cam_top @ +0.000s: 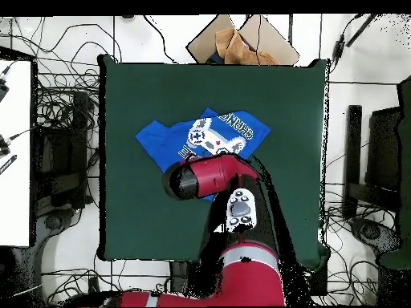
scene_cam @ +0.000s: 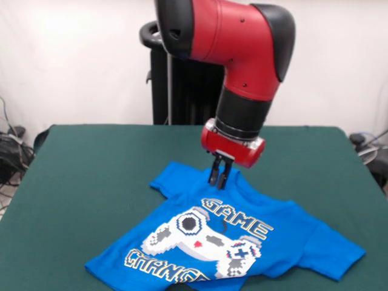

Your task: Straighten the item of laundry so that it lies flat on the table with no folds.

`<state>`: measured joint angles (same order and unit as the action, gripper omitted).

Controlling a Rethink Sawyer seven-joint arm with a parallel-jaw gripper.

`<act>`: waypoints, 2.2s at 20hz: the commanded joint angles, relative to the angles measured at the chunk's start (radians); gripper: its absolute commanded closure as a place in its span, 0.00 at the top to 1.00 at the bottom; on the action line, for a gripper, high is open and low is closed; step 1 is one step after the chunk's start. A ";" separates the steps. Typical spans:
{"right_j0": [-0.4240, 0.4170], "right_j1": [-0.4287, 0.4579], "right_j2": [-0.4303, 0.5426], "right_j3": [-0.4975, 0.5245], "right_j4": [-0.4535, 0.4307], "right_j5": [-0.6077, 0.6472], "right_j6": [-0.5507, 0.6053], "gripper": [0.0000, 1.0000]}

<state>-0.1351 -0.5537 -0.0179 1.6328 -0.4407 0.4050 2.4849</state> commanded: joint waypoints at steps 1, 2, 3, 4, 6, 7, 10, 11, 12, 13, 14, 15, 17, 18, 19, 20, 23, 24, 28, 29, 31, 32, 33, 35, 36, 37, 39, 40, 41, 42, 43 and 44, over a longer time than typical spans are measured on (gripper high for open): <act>-0.042 -0.025 0.022 0.087 0.013 -0.040 0.044 0.00; -0.048 -0.028 0.027 0.090 0.013 -0.039 0.040 0.00; -0.054 -0.032 0.033 0.094 0.013 -0.041 0.036 0.00; -0.058 -0.034 0.036 0.099 0.013 -0.041 0.034 0.00; -0.067 -0.040 0.043 0.113 0.015 -0.044 0.033 0.00; -0.063 -0.043 0.039 0.124 0.014 -0.048 0.043 0.00; -0.059 -0.056 0.028 0.166 0.010 -0.063 0.061 0.00; -0.057 -0.058 0.023 0.176 0.005 -0.072 0.065 0.00; -0.055 -0.059 0.019 0.186 0.000 -0.082 0.069 0.00; -0.058 -0.059 0.017 0.194 -0.005 -0.091 0.067 0.00; -0.062 -0.058 0.014 0.201 -0.012 -0.103 0.065 0.00; -0.068 -0.057 0.013 0.206 -0.018 -0.112 0.059 0.00; -0.083 -0.050 0.010 0.218 -0.033 -0.136 0.047 0.00; -0.117 -0.052 0.037 0.232 -0.031 -0.134 0.019 0.00; -0.136 -0.054 0.046 0.235 -0.039 -0.125 -0.008 0.00; -0.152 -0.055 0.055 0.242 -0.045 -0.121 -0.028 0.00; -0.157 -0.050 0.042 0.255 -0.065 -0.130 -0.036 0.00; -0.132 -0.042 0.012 0.252 -0.075 -0.149 -0.012 0.00; -0.053 0.001 -0.089 0.221 -0.106 -0.217 0.066 0.00; -0.050 0.008 -0.096 0.218 -0.110 -0.228 0.070 0.00; -0.049 0.018 -0.104 0.218 -0.114 -0.244 0.072 0.00; -0.052 0.024 -0.103 0.219 -0.114 -0.256 0.072 0.00; -0.053 0.031 -0.103 0.219 -0.113 -0.269 0.074 0.00; -0.053 0.051 -0.097 0.214 -0.108 -0.301 0.083 0.00; -0.059 0.060 -0.086 0.214 -0.102 -0.317 0.085 0.00; -0.073 0.062 -0.066 0.216 -0.094 -0.324 0.080 0.00; -0.066 0.064 -0.062 0.214 -0.082 -0.328 0.082 0.00; -0.068 0.060 -0.056 0.215 -0.078 -0.323 0.077 0.00; -0.069 0.057 -0.050 0.217 -0.074 -0.317 0.072 0.00; -0.068 0.056 -0.050 0.216 -0.070 -0.316 0.071 0.00; -0.065 0.058 -0.052 0.214 -0.068 -0.320 0.072 0.00; -0.062 0.062 -0.057 0.209 -0.066 -0.325 0.074 0.00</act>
<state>-0.2022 -0.5296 -0.1059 1.8270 -0.5212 0.1098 2.4849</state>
